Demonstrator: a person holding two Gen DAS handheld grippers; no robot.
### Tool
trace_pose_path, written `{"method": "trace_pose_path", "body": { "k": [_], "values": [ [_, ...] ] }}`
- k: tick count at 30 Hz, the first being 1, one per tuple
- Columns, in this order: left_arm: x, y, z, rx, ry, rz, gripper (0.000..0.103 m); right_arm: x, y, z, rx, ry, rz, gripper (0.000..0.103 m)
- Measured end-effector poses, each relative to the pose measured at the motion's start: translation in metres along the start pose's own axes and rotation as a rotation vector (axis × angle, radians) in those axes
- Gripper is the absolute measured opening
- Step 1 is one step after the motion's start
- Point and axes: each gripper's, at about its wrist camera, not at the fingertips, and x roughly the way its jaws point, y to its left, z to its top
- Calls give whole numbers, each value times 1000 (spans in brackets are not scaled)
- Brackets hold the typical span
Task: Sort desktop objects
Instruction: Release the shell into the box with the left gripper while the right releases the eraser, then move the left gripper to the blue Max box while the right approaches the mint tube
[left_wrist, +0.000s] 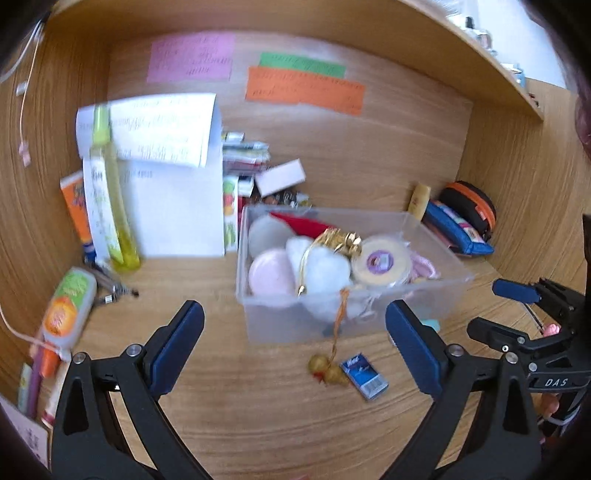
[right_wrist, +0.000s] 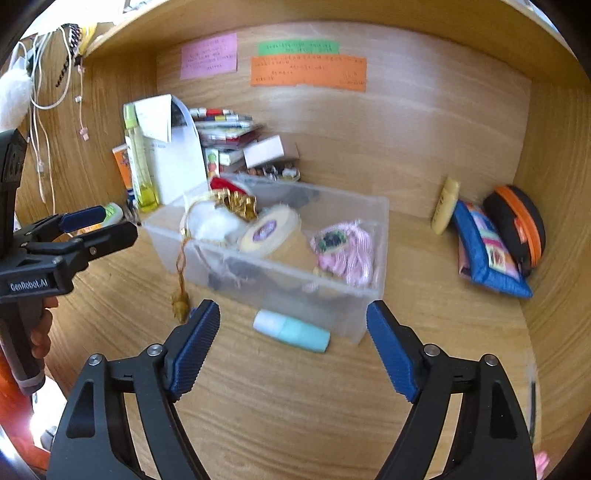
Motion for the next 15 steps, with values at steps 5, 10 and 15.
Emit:
{"method": "trace_pose_path", "body": {
  "k": [5, 10, 15],
  "values": [
    [8, 5, -13, -5, 23, 25, 100, 15, -1, -14, 42, 59, -12, 79],
    [17, 3, -24, 24, 51, 24, 100, 31, 4, -18, 78, 97, -38, 79],
    [23, 4, -24, 42, 109, -58, 94, 44, 6, -18, 93, 133, -52, 79]
  ]
}}
